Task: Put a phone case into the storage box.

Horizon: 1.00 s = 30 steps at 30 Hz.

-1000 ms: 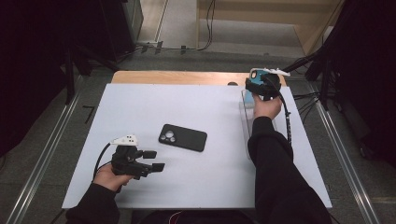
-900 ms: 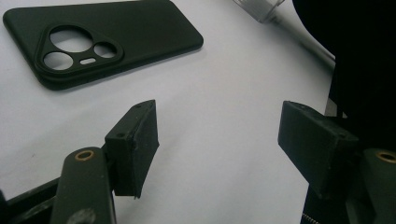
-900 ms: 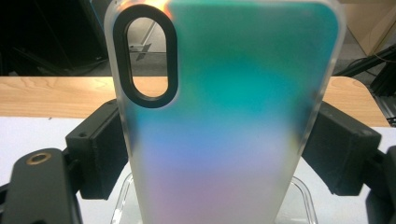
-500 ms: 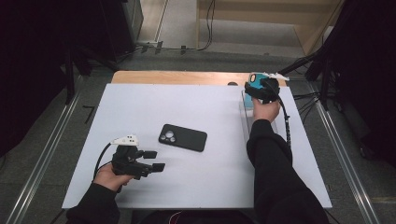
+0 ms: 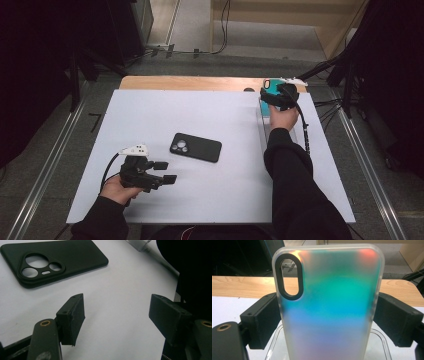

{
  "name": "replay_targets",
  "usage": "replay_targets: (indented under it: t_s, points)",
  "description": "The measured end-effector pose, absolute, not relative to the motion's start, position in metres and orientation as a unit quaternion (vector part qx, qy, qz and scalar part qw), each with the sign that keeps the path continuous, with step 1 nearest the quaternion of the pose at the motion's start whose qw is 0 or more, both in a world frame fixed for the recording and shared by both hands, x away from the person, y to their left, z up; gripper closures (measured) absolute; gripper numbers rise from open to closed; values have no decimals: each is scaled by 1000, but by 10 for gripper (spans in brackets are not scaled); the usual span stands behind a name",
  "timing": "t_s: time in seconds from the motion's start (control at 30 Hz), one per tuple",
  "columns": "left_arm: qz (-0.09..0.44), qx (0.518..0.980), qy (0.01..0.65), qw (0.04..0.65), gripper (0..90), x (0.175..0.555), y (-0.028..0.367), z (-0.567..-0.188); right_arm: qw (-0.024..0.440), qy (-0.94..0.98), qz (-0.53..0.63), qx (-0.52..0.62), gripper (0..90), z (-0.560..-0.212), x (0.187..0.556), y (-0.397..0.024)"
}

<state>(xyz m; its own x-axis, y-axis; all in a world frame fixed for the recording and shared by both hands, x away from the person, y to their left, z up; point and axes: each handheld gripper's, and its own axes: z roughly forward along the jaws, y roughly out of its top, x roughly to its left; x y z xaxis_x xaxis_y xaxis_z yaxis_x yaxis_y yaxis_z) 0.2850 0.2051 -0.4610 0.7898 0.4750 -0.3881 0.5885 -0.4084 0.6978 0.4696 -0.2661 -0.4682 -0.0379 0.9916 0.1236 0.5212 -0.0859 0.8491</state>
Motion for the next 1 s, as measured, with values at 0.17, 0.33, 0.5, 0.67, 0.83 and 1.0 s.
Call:
replay_targets:
  t_s: [0.17,0.33,0.5,0.67,0.83,1.0]
  points:
    - [-64,836,318,442,292,285,205,-461,297,608,392,624,89,-469,470,-266]
    - [-64,836,319,442,292,285,205,-461,292,608,387,628,2,-469,471,-268]
    - [-64,836,319,442,292,285,205,-461,284,612,390,627,2,-469,471,-269]
    - [-64,836,320,441,292,285,205,-461,275,617,392,625,2,-464,471,-268]
    - [-62,835,321,442,291,285,206,-460,254,623,393,627,2,-456,467,-269]
    - [-61,835,322,442,292,285,206,-460,235,637,384,625,2,-449,460,-270]
